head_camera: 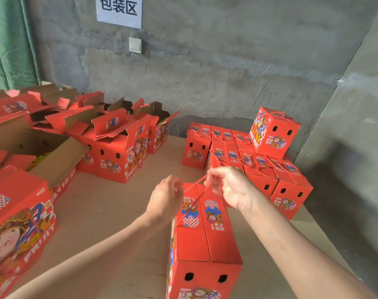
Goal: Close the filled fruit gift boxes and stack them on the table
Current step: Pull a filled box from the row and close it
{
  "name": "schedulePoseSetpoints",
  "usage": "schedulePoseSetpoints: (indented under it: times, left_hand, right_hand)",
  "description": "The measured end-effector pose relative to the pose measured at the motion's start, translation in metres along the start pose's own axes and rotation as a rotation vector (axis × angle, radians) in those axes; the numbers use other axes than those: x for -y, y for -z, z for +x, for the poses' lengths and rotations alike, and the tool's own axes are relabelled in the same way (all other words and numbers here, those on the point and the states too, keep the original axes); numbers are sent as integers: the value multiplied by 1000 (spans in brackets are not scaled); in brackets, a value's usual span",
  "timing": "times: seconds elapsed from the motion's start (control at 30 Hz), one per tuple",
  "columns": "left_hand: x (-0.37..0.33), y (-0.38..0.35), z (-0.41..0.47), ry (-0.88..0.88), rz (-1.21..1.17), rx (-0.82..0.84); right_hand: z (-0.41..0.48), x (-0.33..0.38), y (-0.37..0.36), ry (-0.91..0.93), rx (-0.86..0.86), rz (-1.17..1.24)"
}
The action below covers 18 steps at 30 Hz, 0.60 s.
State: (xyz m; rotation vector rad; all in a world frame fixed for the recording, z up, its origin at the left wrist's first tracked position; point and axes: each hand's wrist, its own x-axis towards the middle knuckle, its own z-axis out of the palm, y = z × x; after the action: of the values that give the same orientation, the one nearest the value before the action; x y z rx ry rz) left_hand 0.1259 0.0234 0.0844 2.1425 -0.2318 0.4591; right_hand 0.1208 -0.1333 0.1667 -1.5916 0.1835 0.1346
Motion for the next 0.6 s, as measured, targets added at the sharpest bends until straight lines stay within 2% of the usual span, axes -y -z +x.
schedulePoseSetpoints:
  times: [0.07,0.17,0.27,0.43,0.6]
  left_hand:
    - [24,-10,-19,18,-13,112]
    - [52,-25,-40,-155,84,264]
    - [66,-33,-48,-195,122,390]
    - [61,-35,-38,-186,68,341]
    - [8,-13,4,-188,-139,153]
  right_hand:
    - [1,4,-1,29,-26,-12]
    - [2,0,-10,86,-52,-122]
    - [3,-7,-13,11,-80,-248]
    - [7,20,-18,-64,-121,-352]
    - [16,91,-19,39,-250,-457]
